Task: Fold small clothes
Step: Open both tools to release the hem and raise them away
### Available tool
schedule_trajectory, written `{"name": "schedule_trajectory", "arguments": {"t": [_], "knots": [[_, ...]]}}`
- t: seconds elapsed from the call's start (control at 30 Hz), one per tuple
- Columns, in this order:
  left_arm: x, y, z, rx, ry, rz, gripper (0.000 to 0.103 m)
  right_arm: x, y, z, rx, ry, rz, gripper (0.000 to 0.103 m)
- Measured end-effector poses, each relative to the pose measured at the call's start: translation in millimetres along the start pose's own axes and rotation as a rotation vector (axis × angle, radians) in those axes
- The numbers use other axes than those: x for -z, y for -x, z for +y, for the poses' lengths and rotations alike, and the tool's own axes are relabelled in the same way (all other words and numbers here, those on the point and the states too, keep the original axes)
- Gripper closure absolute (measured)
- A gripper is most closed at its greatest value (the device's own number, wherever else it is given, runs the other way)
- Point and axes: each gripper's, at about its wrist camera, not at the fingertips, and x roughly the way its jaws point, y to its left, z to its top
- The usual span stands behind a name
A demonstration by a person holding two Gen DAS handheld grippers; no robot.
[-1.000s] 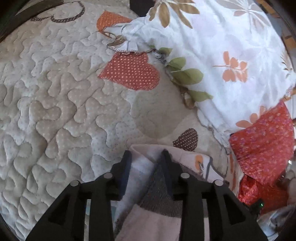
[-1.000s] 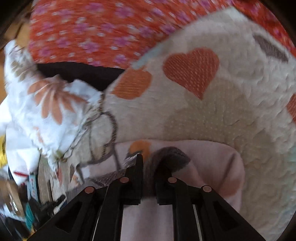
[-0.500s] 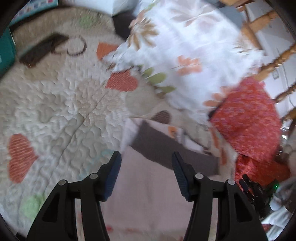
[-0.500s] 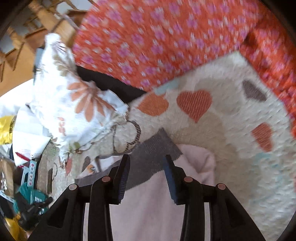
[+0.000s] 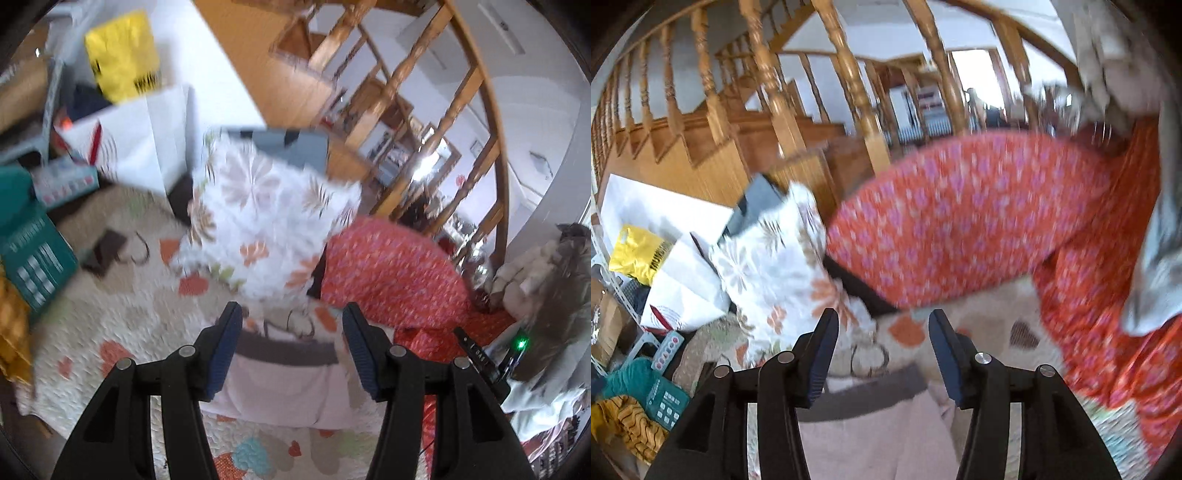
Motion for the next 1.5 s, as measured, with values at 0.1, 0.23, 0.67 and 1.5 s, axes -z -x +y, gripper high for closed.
{"name": "schedule_trajectory", "arguments": {"t": [0.1, 0.23, 0.67, 1.5], "knots": [[-19, 36, -14, -0.052, -0.05, -0.071, 0.032, -21, 26, 17, 0.007, 0.039, -0.045, 0.034], [-16, 46, -10, -0.076, -0.083, -0.096, 0.024, -17, 32, 35, -0.033, 0.064, -0.007, 0.029], [123, -133, 138, -0.353, 0.01, 0.012, 0.024, 161, -115, 91, -0.166, 0.122, 0.393, 0.041], [173, -206, 232, -0.592, -0.038, 0.174, 0.058, 369, -277, 289, -0.121, 0.456, 0.678, 0.039]]}}
